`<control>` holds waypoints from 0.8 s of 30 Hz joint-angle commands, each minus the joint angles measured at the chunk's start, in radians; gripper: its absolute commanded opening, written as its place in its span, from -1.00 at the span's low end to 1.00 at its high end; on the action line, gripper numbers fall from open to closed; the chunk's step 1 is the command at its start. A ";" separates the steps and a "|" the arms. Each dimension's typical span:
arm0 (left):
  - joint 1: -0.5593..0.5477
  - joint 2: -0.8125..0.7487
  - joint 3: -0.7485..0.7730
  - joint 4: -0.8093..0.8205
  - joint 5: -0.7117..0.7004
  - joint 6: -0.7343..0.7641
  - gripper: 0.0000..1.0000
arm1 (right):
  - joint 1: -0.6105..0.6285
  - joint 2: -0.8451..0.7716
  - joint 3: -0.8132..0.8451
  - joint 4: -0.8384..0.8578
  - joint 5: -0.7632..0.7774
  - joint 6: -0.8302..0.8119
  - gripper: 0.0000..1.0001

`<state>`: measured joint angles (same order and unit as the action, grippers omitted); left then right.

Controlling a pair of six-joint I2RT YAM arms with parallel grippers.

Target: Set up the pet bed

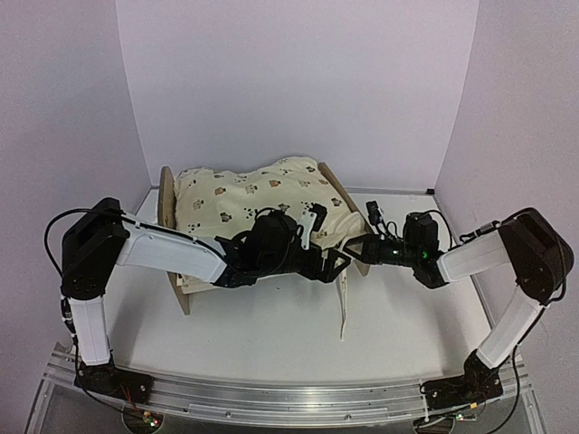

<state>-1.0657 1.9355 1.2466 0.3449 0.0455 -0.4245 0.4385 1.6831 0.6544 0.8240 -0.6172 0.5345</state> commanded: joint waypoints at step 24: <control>0.040 -0.048 0.018 -0.022 0.059 0.747 -0.23 | -0.078 -0.022 0.004 0.082 -0.268 0.035 -1.00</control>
<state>-1.0375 1.8752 1.2224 0.2806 0.0590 0.1885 0.3667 1.6772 0.6338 0.8644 -0.8226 0.5573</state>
